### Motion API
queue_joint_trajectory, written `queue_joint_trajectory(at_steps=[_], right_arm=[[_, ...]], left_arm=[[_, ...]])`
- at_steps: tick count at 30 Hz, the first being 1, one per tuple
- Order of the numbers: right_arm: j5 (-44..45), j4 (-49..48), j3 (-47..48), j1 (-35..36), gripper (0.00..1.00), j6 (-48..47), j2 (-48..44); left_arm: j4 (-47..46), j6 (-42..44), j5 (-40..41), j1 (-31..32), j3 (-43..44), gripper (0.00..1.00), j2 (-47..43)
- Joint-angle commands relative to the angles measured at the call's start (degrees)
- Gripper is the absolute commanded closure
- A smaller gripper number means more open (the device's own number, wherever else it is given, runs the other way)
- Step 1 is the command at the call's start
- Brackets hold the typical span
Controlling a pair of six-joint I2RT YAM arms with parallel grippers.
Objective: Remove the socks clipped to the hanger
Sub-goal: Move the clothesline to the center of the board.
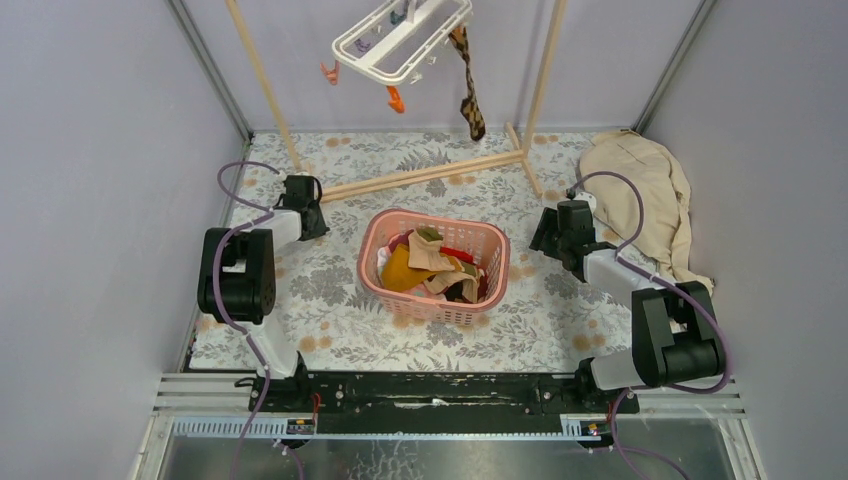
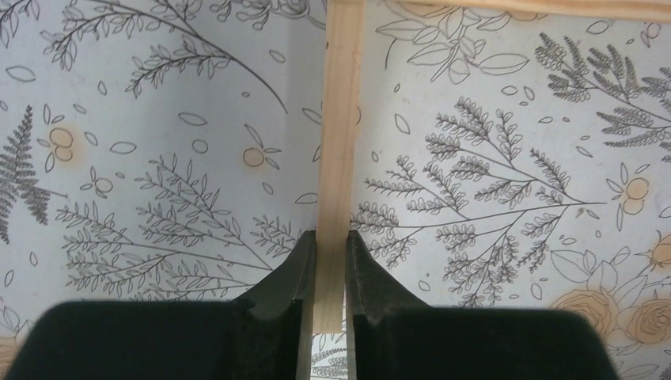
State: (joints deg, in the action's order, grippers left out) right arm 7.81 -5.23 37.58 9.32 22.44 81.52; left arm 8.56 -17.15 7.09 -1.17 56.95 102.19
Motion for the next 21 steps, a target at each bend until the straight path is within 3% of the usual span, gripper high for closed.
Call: queue_joint_trajectory(at_steps=[1,7,14,18,21], right_arm=[[0.6,-1.0,-0.5,-0.3,0.34,0.8,-3.0],[0.4,-3.6,4.9,-2.4,0.33,-0.6,-1.2],[-9.4,-5.2,23.2,-4.8,0.38,-5.5,15.2],[-11.1,-7.0,30.9,-4.9,0.4,-8.4,21.4],[-11.2,-3.2,37.2,-4.9,0.41,-11.3,26.0]], left_arm=[[0.1,-1.7,3.9,-0.5,-1.8,0.92,-1.8],[-1.0,-1.3,4.9,-0.3,-2.0,0.94,-2.1],[-1.4,-0.8,5.8,0.3,-1.4,0.94,-1.7],[-1.1,-0.7,6.1,0.6,-0.7,0.94,-1.5],[-1.2,-0.7,6.4,0.8,-0.9,0.94,-1.6]])
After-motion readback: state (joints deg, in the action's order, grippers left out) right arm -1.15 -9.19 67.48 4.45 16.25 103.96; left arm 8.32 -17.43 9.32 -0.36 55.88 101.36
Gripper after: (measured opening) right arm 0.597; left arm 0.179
